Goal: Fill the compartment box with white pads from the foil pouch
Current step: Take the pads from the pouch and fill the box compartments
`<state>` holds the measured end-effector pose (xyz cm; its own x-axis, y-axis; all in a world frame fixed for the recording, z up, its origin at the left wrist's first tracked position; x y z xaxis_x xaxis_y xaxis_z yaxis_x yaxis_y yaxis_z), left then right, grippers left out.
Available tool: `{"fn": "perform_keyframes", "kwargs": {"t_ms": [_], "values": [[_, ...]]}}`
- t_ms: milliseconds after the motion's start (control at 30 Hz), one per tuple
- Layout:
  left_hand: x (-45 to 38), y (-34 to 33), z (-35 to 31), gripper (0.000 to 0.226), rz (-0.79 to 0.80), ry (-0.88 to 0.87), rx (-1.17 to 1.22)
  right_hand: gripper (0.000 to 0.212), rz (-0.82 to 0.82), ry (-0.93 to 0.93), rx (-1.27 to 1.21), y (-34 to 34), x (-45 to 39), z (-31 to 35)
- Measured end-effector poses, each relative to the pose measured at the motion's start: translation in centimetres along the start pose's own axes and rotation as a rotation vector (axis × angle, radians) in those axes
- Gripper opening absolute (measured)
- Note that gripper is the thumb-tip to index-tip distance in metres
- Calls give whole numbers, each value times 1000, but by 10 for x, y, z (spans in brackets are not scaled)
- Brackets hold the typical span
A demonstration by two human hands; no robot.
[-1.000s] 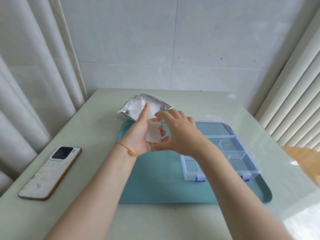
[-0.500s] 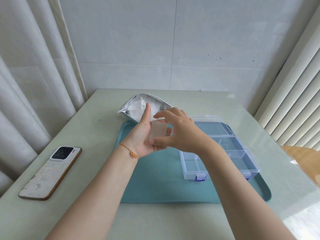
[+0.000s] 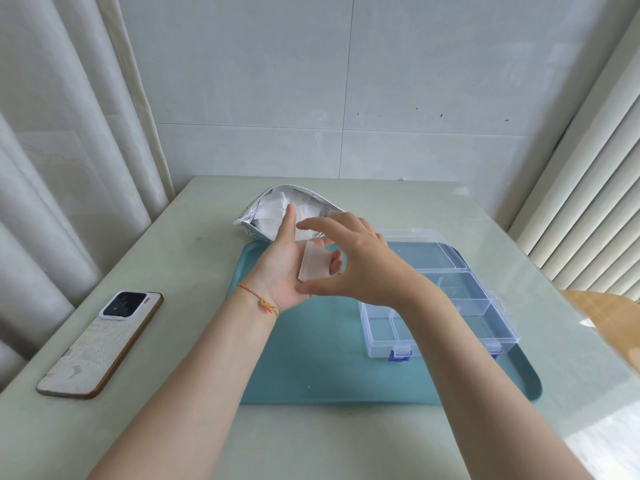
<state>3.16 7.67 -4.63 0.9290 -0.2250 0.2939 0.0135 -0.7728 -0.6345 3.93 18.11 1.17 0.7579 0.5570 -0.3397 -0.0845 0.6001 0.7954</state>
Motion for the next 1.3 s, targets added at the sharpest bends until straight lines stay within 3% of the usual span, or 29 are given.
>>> {"fn": "perform_keyframes", "kwargs": {"t_ms": [133,300,433,533,700,833,1000,1133,1300], "values": [[4,-4,-3,89,-11,0,59,53,9,26,14,0,0,2],[12,-7,-5,92,-28,9,73,56,18,21,74,-1,1,1],[20,-16,-5,89,24,30,67,71,18,11,84,2,2,2],[23,-18,-7,86,2,25,75,70,47,14,84,1,2,1],[21,-16,-6,86,-30,31,68,86,46,-26,163,2,2,-2],[19,-16,-5,84,-47,13,43,68,19,-22,218,0,0,-3],[17,-13,-1,81,-97,15,-91,66,46,-35,162,3,1,-5],[17,-16,3,87,-41,33,-266,24,-107,-27,-131,17,-3,-8],[15,-19,10,86,9,52,-276,12,-145,0,-106,17,-4,-5]]}}
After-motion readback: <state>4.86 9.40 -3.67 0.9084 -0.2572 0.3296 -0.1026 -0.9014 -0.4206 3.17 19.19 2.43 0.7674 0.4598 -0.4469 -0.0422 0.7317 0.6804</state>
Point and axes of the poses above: each hand's wrist, its own x-axis away from the middle knuckle, its own y-axis out of the back of the hand, z = x × y, the point moved 5 cm from there along -x, towards the middle knuckle, and after that the axes turned 5 degrees about -z, right-handed, at the moved point
